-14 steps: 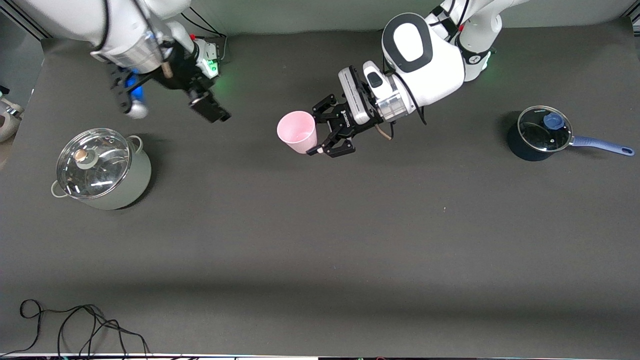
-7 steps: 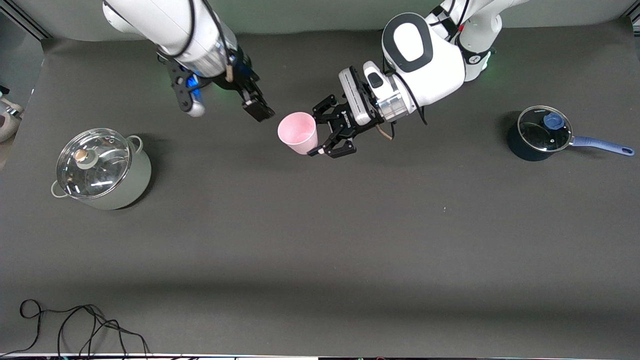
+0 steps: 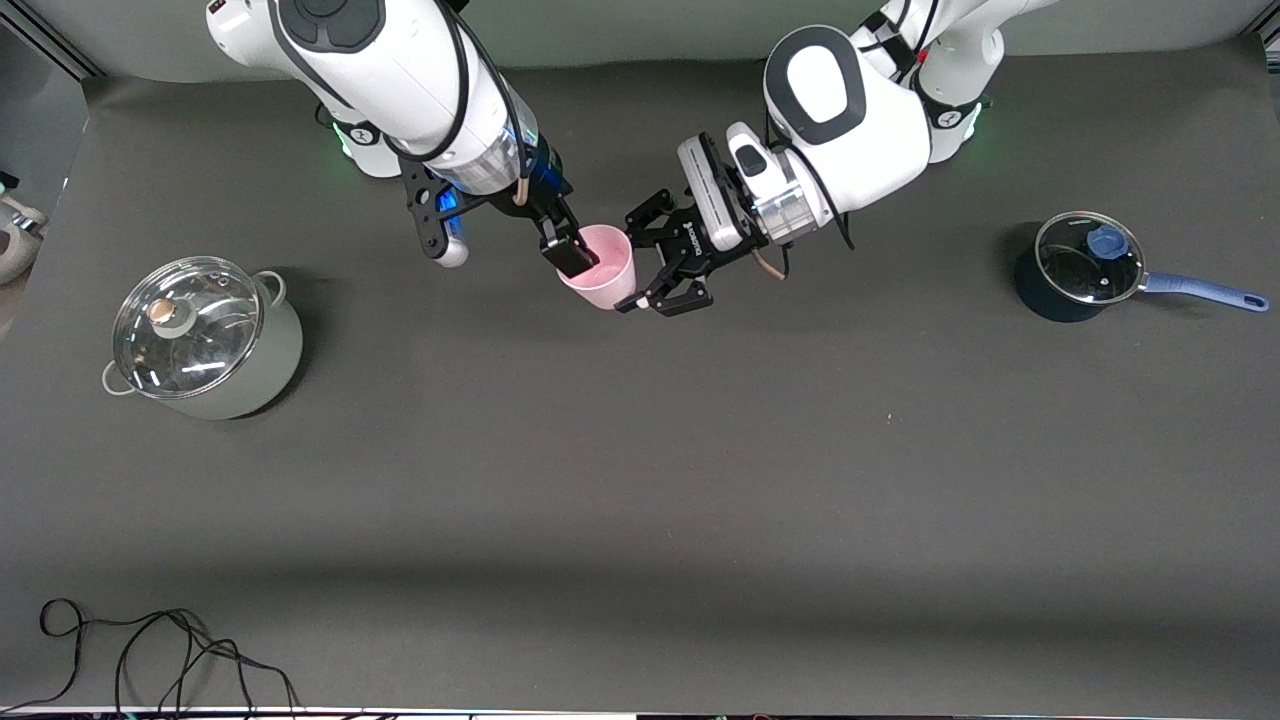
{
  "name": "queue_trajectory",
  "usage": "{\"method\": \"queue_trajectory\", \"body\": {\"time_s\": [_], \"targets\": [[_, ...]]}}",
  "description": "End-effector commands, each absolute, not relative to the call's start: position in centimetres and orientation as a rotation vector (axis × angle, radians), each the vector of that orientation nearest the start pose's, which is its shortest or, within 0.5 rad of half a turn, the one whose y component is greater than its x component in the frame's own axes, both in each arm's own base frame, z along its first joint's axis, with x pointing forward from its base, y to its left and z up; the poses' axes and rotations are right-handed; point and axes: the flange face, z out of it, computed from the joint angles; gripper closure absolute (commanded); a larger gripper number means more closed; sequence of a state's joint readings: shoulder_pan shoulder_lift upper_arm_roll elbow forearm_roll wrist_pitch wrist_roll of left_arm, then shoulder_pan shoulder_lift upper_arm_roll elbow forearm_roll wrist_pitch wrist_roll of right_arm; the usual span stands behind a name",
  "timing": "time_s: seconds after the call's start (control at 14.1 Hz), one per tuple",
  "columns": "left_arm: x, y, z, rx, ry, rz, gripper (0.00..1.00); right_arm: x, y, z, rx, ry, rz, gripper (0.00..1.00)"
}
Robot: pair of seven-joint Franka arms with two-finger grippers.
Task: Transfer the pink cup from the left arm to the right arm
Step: 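Reach the right gripper to the cup and grasp its rim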
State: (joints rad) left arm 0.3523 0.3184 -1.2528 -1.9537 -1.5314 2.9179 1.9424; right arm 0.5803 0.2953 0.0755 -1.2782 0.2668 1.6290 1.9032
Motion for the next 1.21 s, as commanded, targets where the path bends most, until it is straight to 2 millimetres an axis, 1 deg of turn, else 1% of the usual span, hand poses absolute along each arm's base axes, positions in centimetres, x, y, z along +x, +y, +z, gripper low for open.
{"method": "queue_trajectory", "body": {"time_s": [0.0, 0.07, 0.21, 0.28, 0.85, 0.92, 0.99, 1.13], "targets": [[45.8, -40.4, 46.1, 1.769, -1.244, 1.176, 0.59, 50.6, 41.6, 60.2, -2.379, 1.770, 0.388, 0.40], [45.8, -40.3, 46.1, 1.771, -1.242, 1.176, 0.59, 50.6, 41.6, 60.4, -2.376, 1.767, 0.386, 0.55], [45.8, -40.3, 46.1, 1.771, -1.242, 1.176, 0.58, 50.7, 41.6, 60.7, -2.373, 1.760, 0.382, 0.91], [45.8, -40.3, 46.1, 1.771, -1.242, 1.176, 0.58, 50.7, 41.6, 60.7, -2.376, 1.756, 0.382, 1.00], [46.0, -40.2, 46.0, 1.774, -1.237, 1.175, 0.57, 50.9, 41.3, 60.8, -2.389, 1.734, 0.375, 1.00], [45.9, -40.2, 46.0, 1.774, -1.240, 1.177, 0.54, 51.0, 41.2, 60.8, -2.387, 1.736, 0.374, 1.00], [46.0, -40.2, 46.2, 1.776, -1.234, 1.179, 0.41, 51.1, 41.0, 60.9, -2.385, 1.733, 0.371, 1.00], [46.3, -40.0, 46.5, 1.787, -1.223, 1.190, 0.11, 51.5, 40.1, 61.3, -2.454, 1.633, 0.332, 1.00]]}}
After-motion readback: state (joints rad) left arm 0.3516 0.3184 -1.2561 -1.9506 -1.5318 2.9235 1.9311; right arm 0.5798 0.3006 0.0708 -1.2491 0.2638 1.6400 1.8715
